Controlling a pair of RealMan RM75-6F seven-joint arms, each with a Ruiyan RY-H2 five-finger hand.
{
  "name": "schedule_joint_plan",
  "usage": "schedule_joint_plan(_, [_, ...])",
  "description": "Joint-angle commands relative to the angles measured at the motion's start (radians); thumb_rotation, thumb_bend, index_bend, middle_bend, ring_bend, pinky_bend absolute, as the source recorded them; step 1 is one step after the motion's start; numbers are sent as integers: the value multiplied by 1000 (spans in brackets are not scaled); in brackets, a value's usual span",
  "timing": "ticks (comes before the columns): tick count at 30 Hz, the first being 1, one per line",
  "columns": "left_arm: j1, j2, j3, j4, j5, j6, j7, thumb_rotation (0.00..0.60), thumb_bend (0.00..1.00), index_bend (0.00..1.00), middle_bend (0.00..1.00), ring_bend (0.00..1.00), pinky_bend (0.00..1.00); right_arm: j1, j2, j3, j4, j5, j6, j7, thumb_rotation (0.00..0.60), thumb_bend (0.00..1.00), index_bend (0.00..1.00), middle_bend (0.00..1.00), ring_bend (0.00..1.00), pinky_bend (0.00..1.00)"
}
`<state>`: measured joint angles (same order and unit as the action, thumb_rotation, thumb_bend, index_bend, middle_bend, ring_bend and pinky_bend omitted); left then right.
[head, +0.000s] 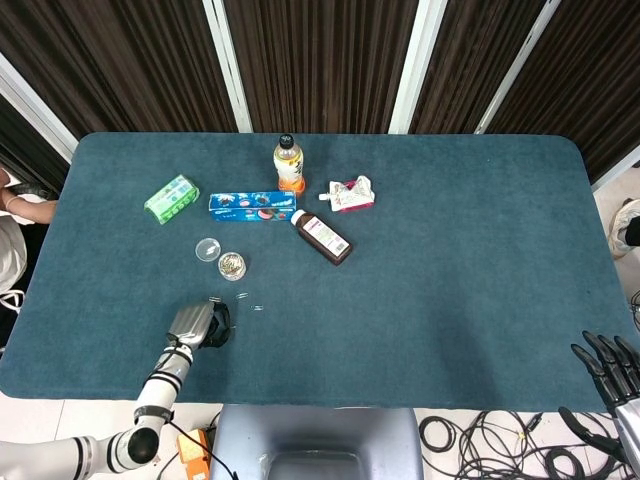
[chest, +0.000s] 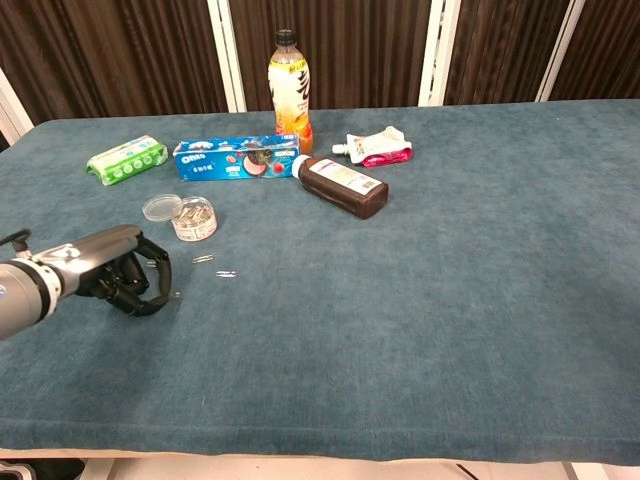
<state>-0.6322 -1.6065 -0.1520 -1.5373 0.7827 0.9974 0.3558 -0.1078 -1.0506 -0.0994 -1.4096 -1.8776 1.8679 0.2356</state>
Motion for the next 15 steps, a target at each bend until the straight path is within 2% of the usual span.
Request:
schedule_joint_plan(1, [7, 14, -3, -14, 9, 9, -8, 600, 548, 747, 1000, 1000, 1000, 0, 0, 0, -1, 0, -2, -3, 600, 179, 0, 0, 0, 0])
schedule_joint_plan(8, [24, 61, -23, -52, 32, 41, -37, 600, 602, 758, 1000, 1000, 1000, 0, 0, 0, -4, 1, -3, -4, 600, 178, 0, 0, 0, 0])
schedule_joint_plan(15, [9, 94, -116, -46, 10, 48, -99, 600, 598, 758, 1000, 1000, 1000, 0, -2, 2, -5, 2, -4, -8, 600, 178, 0, 0, 0, 0])
